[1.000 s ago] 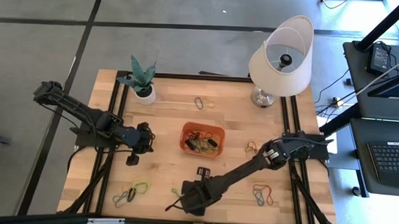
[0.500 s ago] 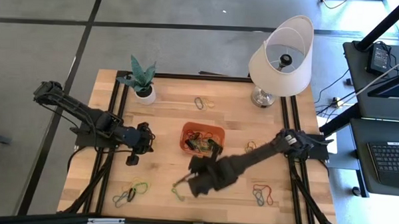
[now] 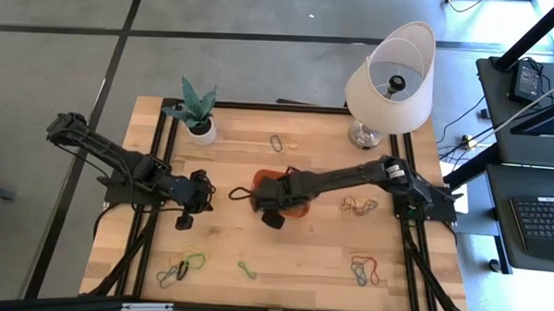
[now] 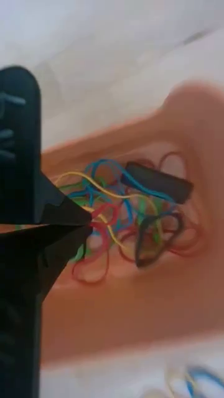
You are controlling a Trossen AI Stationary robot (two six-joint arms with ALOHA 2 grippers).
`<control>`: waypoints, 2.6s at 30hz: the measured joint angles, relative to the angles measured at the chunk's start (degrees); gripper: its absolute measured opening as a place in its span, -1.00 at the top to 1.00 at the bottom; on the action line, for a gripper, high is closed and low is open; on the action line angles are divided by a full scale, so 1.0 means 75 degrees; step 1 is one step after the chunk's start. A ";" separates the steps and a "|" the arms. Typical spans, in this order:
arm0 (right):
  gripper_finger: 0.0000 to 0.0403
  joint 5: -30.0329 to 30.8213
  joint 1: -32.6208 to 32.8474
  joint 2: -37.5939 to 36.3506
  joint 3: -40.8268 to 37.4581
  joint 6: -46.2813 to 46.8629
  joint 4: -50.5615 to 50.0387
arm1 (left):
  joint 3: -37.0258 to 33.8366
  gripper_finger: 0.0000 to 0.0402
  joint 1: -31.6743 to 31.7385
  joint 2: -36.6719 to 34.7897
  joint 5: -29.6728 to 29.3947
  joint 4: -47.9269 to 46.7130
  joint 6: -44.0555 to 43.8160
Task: Pick and place rubber bands into bin
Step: Put the red rubber band into the orange bin, then put the green rubber band into the orange bin
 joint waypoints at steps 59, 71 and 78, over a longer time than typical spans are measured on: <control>0.40 0.1667 0.2929 -0.5128 -0.6077 0.3250 0.3541 | 0.0755 0.98 -0.0311 0.0692 -0.0825 -0.0034 -0.0173; 0.62 0.1771 0.4407 -0.7893 -0.9485 0.4417 0.5370 | 0.3374 0.98 -0.1196 0.3675 -0.0628 -0.3056 -0.3759; 0.63 0.1290 0.4429 -0.7878 -1.0251 0.4390 0.5800 | 0.3917 0.98 -0.1794 0.4604 0.0141 -0.3428 -0.6500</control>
